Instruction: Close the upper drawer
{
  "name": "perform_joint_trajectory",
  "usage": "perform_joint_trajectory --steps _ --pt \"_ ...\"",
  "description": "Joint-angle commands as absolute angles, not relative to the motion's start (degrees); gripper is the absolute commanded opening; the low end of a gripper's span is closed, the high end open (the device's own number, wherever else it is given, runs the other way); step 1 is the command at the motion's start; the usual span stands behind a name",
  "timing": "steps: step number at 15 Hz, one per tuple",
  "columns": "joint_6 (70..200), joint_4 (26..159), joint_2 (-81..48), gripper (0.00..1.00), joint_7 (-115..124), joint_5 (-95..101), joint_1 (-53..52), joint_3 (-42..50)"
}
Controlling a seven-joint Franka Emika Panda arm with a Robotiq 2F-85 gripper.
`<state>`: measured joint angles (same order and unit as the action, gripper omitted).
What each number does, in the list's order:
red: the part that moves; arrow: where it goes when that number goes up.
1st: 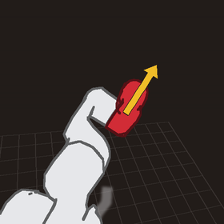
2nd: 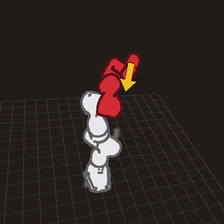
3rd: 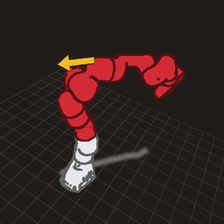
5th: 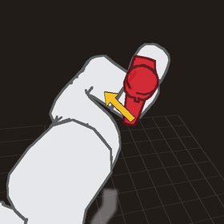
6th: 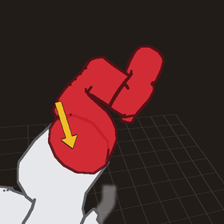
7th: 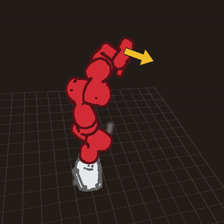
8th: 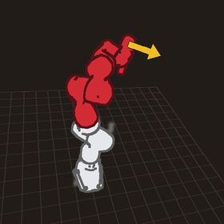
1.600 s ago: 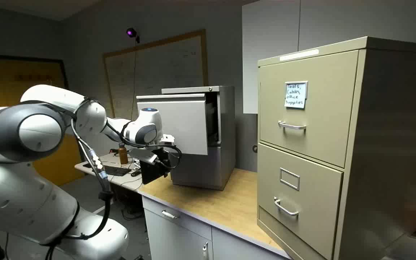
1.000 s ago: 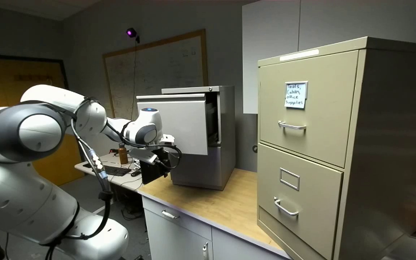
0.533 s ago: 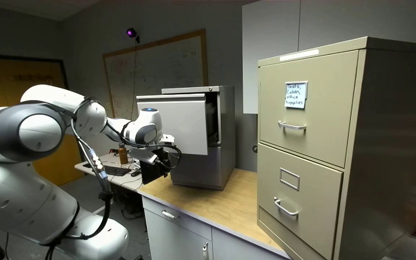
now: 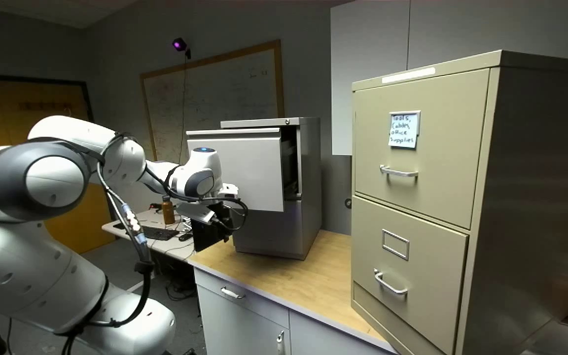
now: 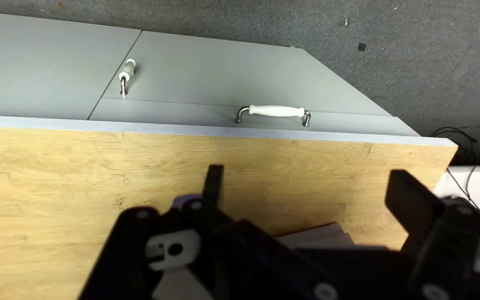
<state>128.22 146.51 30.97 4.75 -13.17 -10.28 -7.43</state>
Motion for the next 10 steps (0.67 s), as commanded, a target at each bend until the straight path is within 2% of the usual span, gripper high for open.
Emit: perform_joint_trajectory --steps 1,10 --pt "127.4 145.7 30.4 1.00 4.9 -13.0 -10.2 -7.4" --pt "126.1 144.5 34.1 1.00 4.9 -12.3 -8.5 -5.4"
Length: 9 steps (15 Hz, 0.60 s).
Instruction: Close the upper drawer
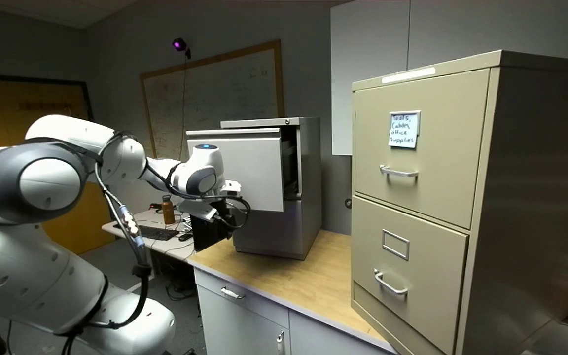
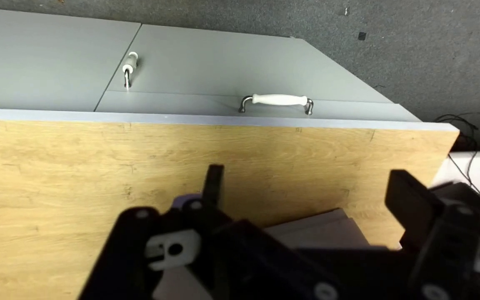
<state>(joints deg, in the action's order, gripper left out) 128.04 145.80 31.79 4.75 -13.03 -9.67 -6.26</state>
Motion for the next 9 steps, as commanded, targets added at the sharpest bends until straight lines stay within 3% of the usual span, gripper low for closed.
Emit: perform_joint_trajectory --steps 1,8,9 --pt "126.1 144.4 35.1 1.00 5.2 -12.0 -7.9 -5.2" --pt "128.8 142.0 41.7 0.99 5.9 -11.9 -4.8 -4.2" --pt "129.2 141.4 42.2 0.74 6.0 -12.0 -4.6 -4.3"
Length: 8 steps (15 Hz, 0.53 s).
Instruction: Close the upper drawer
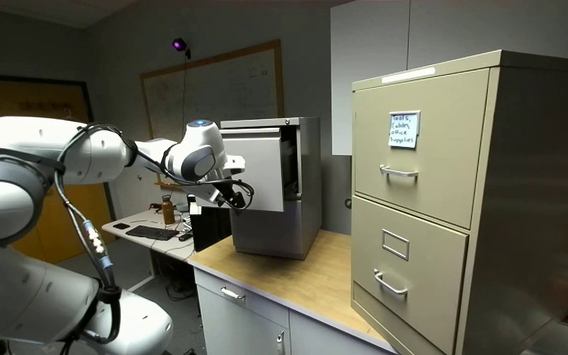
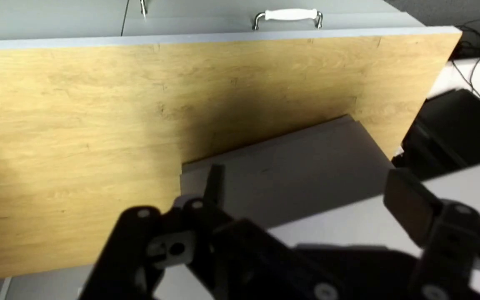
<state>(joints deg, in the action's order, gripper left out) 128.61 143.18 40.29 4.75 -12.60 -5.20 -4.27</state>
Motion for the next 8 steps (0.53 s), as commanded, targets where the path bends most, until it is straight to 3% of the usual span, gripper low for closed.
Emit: perform_joint_trajectory --steps 1,8 --pt "130.2 141.0 42.4 0.74 6.1 -11.7 -4.3 -4.7" --pt "141.4 139.2 41.8 0.23 6.2 -11.6 -4.7 -6.3"
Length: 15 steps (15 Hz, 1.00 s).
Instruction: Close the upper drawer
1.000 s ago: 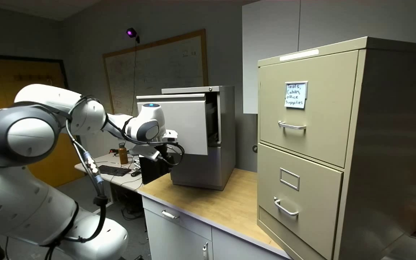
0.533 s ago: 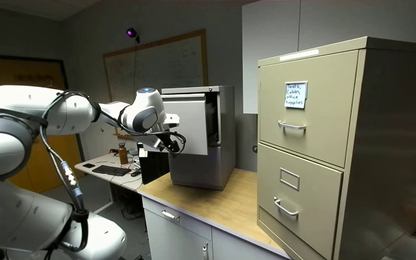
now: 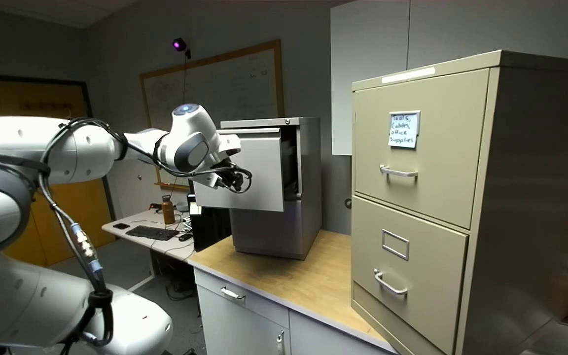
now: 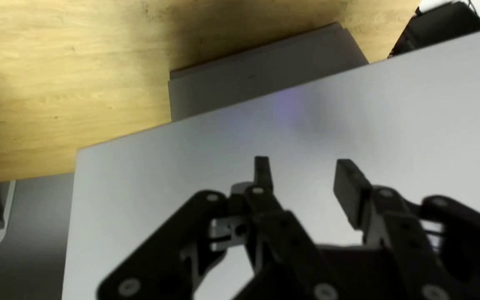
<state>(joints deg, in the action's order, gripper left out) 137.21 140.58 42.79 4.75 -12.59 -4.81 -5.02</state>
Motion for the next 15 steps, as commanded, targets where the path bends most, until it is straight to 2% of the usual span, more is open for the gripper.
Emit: perform_joint_trajectory --steps 1,3,6,10,15 --pt "143.9 139.2 41.4 0.14 6.3 -11.5 -4.6 -6.7" --pt "148.8 138.8 40.3 0.05 7.2 -10.6 -3.8 -7.9" --pt "153.1 137.4 37.8 0.00 9.0 -8.8 -2.2 -9.3" --pt "154.6 133.5 32.6 0.05 8.9 -7.8 -2.5 -9.0" --pt "151.5 123.4 22.6 0.03 9.1 -5.9 -2.5 -9.4"
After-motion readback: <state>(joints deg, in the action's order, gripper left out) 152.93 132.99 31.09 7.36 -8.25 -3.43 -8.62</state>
